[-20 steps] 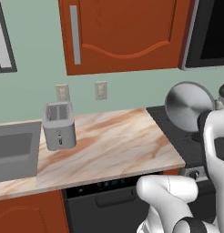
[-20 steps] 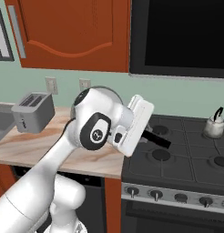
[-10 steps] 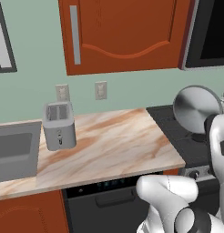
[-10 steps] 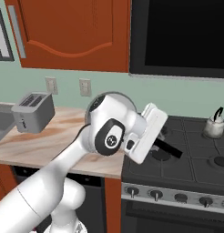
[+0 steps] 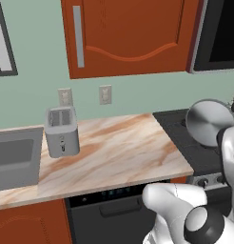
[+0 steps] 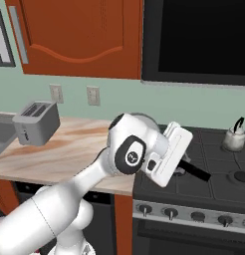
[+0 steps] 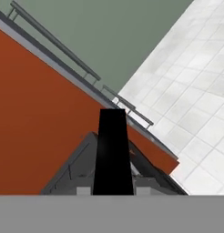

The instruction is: Pick the pan from the cabinet and place it on the stove. Then turn on the stove burner for the pan.

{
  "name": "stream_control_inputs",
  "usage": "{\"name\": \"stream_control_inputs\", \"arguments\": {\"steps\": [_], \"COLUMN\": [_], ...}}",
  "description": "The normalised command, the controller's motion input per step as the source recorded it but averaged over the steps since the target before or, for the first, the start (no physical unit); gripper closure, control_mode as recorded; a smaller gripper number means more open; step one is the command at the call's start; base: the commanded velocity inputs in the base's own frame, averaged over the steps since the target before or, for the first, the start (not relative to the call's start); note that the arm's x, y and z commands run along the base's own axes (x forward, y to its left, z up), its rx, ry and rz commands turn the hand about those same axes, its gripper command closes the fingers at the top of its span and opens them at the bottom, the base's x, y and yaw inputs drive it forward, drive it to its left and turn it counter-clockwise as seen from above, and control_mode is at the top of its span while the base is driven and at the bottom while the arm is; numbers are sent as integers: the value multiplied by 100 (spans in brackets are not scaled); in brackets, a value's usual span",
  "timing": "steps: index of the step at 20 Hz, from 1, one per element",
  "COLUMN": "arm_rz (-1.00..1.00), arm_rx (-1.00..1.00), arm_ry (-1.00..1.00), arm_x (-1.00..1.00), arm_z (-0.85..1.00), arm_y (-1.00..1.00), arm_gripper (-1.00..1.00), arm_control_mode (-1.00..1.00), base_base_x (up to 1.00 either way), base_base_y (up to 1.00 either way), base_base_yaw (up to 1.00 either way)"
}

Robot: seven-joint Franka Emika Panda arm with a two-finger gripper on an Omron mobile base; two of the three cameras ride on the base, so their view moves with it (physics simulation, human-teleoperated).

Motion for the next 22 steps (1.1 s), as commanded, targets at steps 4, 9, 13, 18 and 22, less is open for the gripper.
{"name": "stream_control_inputs", "arguments": {"steps": [4, 9, 13, 18, 22], "arm_rz": [-3, -1, 0, 0, -1], "arm_rx": [-2, 0, 1, 3, 4], "arm_ry": [12, 12, 10, 7, 8], "arm_x": [0, 5, 17, 23, 24], "arm_z": [-30, -23, -13, -6, -8], "arm_y": [-19, -20, -27, -29, -27], "arm_gripper": [100, 100, 100, 100, 100], "arm_control_mode": [-100, -100, -100, -100, -100], "base_base_x": [0, 0, 0, 0, 0], "base_base_y": [0, 0, 0, 0, 0], "base_base_yaw": [0, 0, 0, 0, 0]}}
